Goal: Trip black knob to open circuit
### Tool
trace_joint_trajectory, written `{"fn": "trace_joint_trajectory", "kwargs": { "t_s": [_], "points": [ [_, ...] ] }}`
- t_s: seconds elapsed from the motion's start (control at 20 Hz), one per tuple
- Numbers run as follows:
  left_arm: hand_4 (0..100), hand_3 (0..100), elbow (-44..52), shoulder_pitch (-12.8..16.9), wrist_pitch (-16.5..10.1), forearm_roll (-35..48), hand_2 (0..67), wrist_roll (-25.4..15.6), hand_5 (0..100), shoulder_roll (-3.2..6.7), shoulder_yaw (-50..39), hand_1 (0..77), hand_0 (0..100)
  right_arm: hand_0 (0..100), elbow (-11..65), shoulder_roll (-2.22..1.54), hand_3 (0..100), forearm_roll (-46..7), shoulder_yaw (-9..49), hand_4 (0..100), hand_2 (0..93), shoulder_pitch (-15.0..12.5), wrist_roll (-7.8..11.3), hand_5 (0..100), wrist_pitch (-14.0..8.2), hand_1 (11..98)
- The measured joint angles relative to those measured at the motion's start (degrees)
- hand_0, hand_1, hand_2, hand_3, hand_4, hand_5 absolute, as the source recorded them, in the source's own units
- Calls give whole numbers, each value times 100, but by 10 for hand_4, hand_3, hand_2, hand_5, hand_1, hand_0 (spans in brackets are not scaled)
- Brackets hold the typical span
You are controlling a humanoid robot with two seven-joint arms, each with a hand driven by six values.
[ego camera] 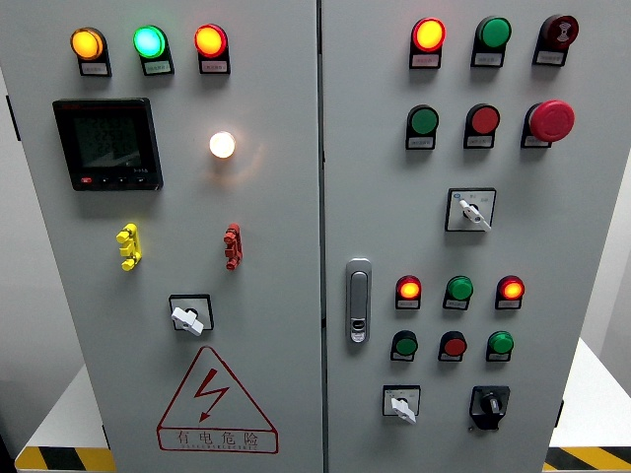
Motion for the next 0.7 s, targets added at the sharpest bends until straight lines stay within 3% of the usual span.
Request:
{"fn": "trace_joint_trajectory", "kwargs": {
  "t_s": [0.3, 0.45, 0.7],
  "points": [
    [66, 214, 0, -1, 0, 0, 127, 0, 16, -1, 0, 33, 0, 598, 115, -12, 178, -2117, 2127, 117, 23, -244, -309, 198, 60, 378],
    [66, 213, 0, -1, 0, 0, 127, 0, 16, -1, 1, 32, 0, 596, 117, -18, 179, -2490, 2529, 118, 23, -264, -468, 198, 66, 378],
    [66, 213, 1, 0, 0, 0, 127, 0, 16, -1, -2, 34, 0, 594, 363, -14, 180, -2610, 2537, 118, 24, -297, -707, 198, -125, 380]
  ]
}}
